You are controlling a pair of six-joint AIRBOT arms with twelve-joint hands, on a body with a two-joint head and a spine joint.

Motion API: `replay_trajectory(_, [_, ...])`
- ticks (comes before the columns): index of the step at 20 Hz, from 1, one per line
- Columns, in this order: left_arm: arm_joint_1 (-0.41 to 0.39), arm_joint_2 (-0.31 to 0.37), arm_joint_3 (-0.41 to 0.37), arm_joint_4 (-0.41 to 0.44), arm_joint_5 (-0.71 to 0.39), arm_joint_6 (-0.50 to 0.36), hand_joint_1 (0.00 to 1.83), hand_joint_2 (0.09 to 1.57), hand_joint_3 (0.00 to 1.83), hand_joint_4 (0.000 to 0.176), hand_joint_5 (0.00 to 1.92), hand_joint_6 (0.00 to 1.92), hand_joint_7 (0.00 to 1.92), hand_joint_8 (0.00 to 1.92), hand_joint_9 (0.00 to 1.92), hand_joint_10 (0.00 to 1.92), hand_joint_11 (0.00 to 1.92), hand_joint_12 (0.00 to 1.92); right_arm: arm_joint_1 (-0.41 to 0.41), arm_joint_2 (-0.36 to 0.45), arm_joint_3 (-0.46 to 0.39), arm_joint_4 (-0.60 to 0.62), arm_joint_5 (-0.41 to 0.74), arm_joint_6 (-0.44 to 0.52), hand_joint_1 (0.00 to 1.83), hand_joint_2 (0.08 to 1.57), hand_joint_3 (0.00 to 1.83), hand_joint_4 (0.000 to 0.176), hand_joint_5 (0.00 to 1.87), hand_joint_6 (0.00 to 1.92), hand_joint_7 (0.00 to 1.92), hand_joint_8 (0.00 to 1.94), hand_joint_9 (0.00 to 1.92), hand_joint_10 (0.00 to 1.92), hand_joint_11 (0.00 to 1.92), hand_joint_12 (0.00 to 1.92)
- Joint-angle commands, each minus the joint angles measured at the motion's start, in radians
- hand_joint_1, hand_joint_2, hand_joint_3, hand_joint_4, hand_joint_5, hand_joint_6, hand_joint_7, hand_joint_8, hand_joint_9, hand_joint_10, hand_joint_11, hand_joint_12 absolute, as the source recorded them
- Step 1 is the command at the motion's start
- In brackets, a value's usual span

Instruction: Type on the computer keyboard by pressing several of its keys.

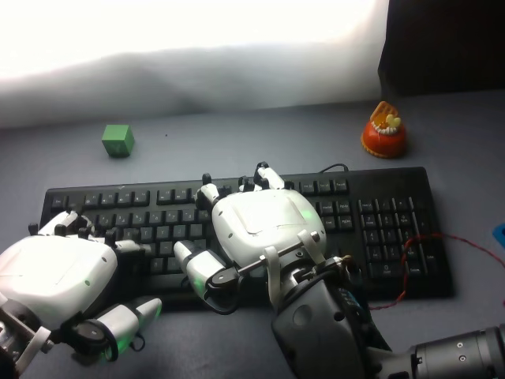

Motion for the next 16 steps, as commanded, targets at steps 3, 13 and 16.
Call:
replay_trajectory(3, [0.004,0.004,0.001,0.024,0.052,0.004,0.27,1.41,0.0,0.0,0.63,0.05,0.52,0.0,0.53,0.01,0.0,1.15,-0.006,0.008,-0.002,-0.02,0.02,-0.011,0.22,1.36,0.01,0.0,0.56,0.59,0.63,0.0,0.33,0.76,0.0,1.62])
replay_trajectory(13, [0.03,-0.002,0.02,0.137,0.186,-0.089,0.35,1.41,0.0,0.0,0.43,0.01,0.56,0.0,0.56,0.01,0.02,1.2,0.05,0.148,-0.135,-0.058,0.039,-0.005,0.17,1.39,0.0,0.0,0.21,0.6,0.6,0.0,0.42,0.81,0.1,1.64])
replay_trajectory(16, [0.029,-0.018,0.044,0.158,0.197,-0.105,0.35,1.4,0.0,0.0,0.43,0.0,0.55,0.0,0.56,0.01,0.01,1.21,0.081,0.231,-0.201,-0.058,0.04,-0.005,0.2,1.39,0.0,0.0,0.23,0.61,0.6,0.0,0.38,0.83,0.05,1.66])
